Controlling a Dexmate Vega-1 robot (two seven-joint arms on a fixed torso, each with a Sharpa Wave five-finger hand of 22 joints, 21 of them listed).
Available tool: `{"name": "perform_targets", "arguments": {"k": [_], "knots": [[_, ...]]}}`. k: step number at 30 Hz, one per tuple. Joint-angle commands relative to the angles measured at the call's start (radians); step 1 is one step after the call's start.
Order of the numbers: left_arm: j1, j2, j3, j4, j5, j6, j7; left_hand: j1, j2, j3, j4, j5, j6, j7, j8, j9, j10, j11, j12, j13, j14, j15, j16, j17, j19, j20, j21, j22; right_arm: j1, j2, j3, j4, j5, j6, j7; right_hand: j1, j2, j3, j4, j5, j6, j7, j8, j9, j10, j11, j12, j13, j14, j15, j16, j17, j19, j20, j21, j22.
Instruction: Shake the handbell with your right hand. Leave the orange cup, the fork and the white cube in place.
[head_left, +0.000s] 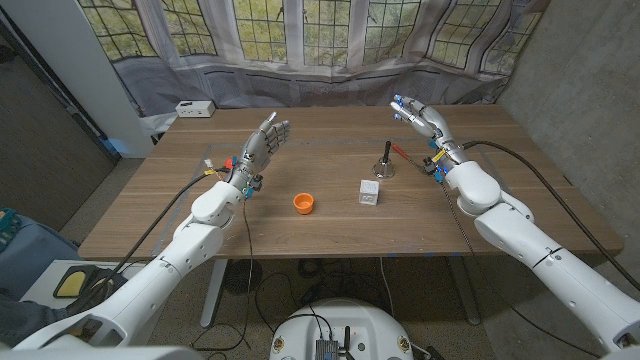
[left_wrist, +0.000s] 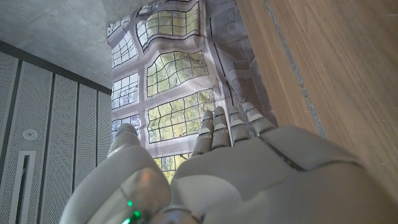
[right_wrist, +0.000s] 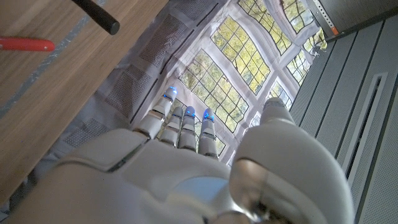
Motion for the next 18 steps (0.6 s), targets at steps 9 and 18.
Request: {"name": "perform_targets", "arguments": {"k": [9,18], "knots": [[-0.014,-0.046,0.006,0.047,-0.004,-0.030,-0.002,-0.001,0.001,0.009,-0.003,-0.001,-0.001,0.007,0.002,0.003,-0.004,0.000,-0.002,0.001,-0.003,0.000,0.003,0.003,-0.009,0.004,0.002,0.002,-0.023,0.062,0.046,0.162,0.373,0.242,0.267,-0.031,-0.005,-0.007,0.007,-0.003,-0.037,-0.001,-0.009,0.001,-0.028,-0.009,0.004,-0.001,-0.022,-0.011,0.004,0.000,-0.004,-0.014,0.006,0.002],[-0.022,-0.048,0.015,0.043,0.012,-0.022,0.008,-0.002,-0.001,0.009,-0.003,-0.002,-0.008,0.009,0.000,0.003,-0.016,-0.009,-0.007,0.001,-0.014,-0.003,-0.001,0.003,-0.017,0.009,-0.002,0.002,0.000,0.072,0.041,0.235,0.455,0.256,0.381,-0.069,-0.018,-0.022,0.015,-0.004,-0.084,0.023,-0.015,-0.001,-0.063,-0.014,0.000,-0.005,-0.039,-0.009,0.005,-0.002,-0.007,-0.017,0.007,0.002]]}}
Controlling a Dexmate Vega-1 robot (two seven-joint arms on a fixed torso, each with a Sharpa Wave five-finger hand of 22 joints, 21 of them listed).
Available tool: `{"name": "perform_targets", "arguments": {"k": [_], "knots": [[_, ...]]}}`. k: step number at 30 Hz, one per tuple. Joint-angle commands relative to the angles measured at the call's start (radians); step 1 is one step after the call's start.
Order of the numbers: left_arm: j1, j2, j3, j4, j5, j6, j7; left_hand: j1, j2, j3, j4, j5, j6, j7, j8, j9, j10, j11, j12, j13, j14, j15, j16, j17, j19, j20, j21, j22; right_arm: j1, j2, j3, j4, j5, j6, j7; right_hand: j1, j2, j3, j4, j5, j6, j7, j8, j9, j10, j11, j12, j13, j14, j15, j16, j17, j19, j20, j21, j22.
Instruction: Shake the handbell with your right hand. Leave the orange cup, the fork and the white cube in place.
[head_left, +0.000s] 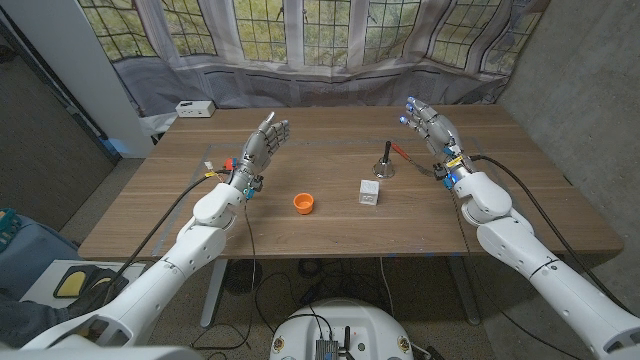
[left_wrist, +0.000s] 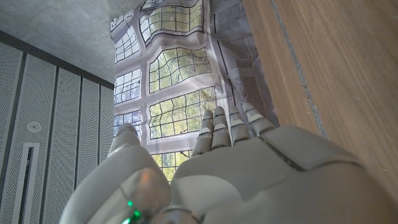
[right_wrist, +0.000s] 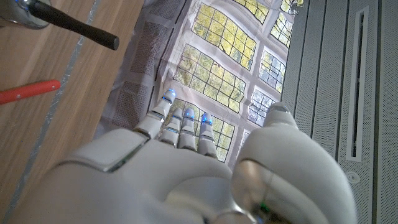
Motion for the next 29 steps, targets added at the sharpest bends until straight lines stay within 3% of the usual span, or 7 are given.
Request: {"name": "perform_targets", "arguments": {"k": [1,15,29], "knots": [[-0.016,-0.015,0.014,0.008,0.015,0.007,0.013,-0.002,-0.001,0.004,0.001,-0.002,-0.011,0.008,-0.001,0.003,-0.016,-0.007,-0.006,0.001,-0.012,-0.002,-0.001,0.003,-0.009,0.008,-0.002,0.002,0.020,0.022,0.003,0.102,0.152,0.059,0.173,-0.012,0.001,-0.009,0.001,0.000,-0.012,0.003,-0.004,-0.001,-0.006,0.001,0.000,-0.001,-0.009,-0.001,0.005,0.003,0.004,-0.007,0.007,0.002],[-0.029,-0.022,0.020,0.020,0.018,0.017,0.018,-0.005,-0.004,0.003,0.001,-0.002,-0.025,0.010,-0.004,0.003,-0.031,-0.003,-0.011,0.001,-0.026,0.000,-0.004,0.004,-0.019,0.014,-0.006,0.002,0.062,0.059,-0.005,0.196,0.193,0.059,0.238,-0.027,-0.003,-0.015,0.005,0.001,-0.016,0.003,0.000,-0.002,-0.007,0.005,0.003,-0.002,-0.011,0.003,0.007,0.002,0.000,-0.004,0.007,0.002],[-0.028,-0.039,0.025,0.047,-0.006,0.014,-0.006,-0.007,-0.006,0.002,0.002,-0.002,-0.014,0.010,0.002,0.003,-0.019,-0.004,-0.005,0.001,-0.017,-0.003,0.002,0.004,-0.014,0.010,-0.003,0.002,0.065,0.074,-0.012,0.204,0.189,0.045,0.221,-0.042,-0.006,-0.020,0.008,0.001,-0.011,0.003,0.005,-0.002,-0.005,0.009,0.007,-0.003,-0.013,0.007,0.009,0.002,-0.003,0.000,0.007,0.002]]}}
